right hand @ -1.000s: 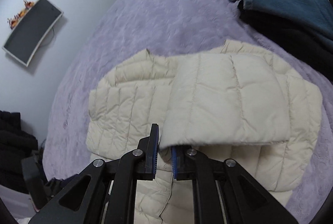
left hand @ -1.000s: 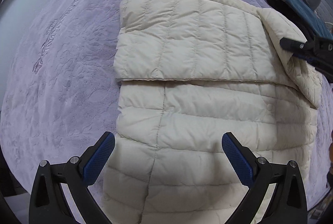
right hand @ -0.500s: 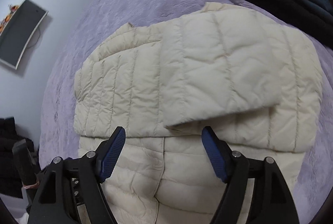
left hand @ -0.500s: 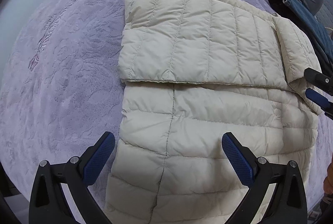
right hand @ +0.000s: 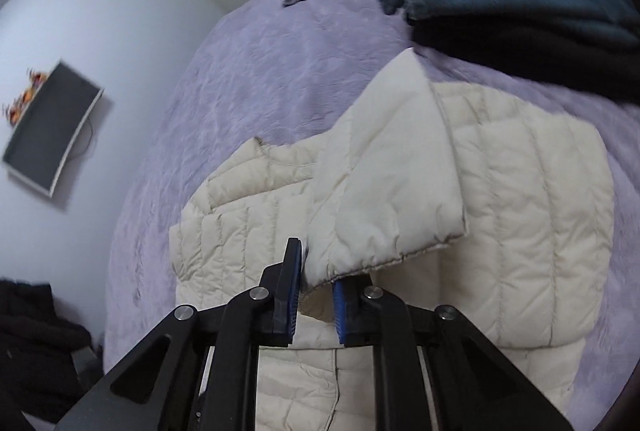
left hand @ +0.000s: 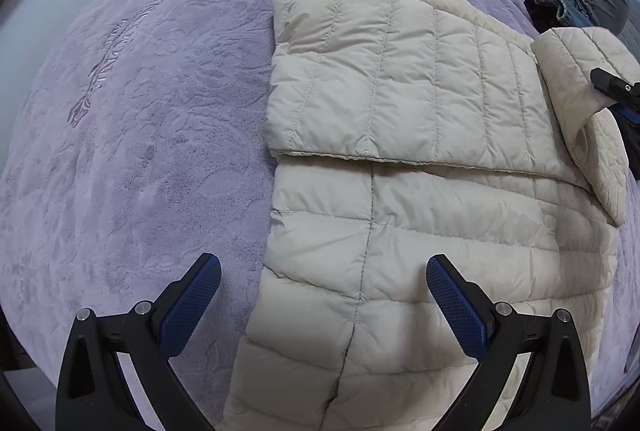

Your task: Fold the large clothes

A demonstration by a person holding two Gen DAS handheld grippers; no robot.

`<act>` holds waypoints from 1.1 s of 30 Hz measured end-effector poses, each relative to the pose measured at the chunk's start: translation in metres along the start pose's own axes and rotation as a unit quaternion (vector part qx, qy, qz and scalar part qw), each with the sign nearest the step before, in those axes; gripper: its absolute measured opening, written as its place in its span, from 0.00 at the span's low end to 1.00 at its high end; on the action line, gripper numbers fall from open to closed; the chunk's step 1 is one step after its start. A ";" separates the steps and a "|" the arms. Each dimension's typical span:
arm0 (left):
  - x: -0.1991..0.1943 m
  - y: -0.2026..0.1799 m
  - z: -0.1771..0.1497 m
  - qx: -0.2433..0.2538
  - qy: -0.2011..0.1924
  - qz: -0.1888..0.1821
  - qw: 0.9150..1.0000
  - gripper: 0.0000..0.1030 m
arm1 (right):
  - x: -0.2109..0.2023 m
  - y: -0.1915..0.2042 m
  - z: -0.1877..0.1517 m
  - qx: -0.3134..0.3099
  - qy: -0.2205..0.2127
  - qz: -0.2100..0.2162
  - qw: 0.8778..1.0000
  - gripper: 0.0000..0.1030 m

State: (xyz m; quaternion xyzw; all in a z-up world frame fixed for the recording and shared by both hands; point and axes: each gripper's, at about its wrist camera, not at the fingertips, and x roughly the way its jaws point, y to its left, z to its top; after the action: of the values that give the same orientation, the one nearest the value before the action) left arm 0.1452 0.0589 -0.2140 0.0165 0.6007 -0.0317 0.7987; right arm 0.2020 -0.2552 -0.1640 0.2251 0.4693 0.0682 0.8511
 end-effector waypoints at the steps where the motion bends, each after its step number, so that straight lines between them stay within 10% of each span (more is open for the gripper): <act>1: -0.001 0.004 0.001 -0.004 -0.002 0.001 1.000 1.00 | 0.005 0.013 -0.001 -0.027 0.008 -0.002 1.000 0.16; 14: -0.014 0.039 0.019 -0.032 -0.027 0.026 0.999 1.00 | 0.054 0.063 -0.063 -0.143 0.148 -0.034 0.978 0.16; 26: -0.012 -0.029 0.116 0.000 -0.087 -0.006 0.996 1.00 | -0.018 -0.077 -0.024 0.042 0.072 -0.100 0.991 0.17; 33: 0.020 -0.071 0.151 0.027 -0.081 0.014 0.996 1.00 | -0.012 -0.113 0.011 0.045 0.053 -0.132 0.989 0.17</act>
State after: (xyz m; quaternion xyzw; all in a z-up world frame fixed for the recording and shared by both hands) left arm 0.2900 -0.0218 -0.1901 0.0440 0.5329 -0.0384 0.8442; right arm 0.1934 -0.3627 -0.2004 0.1952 0.5418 -0.0539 0.8157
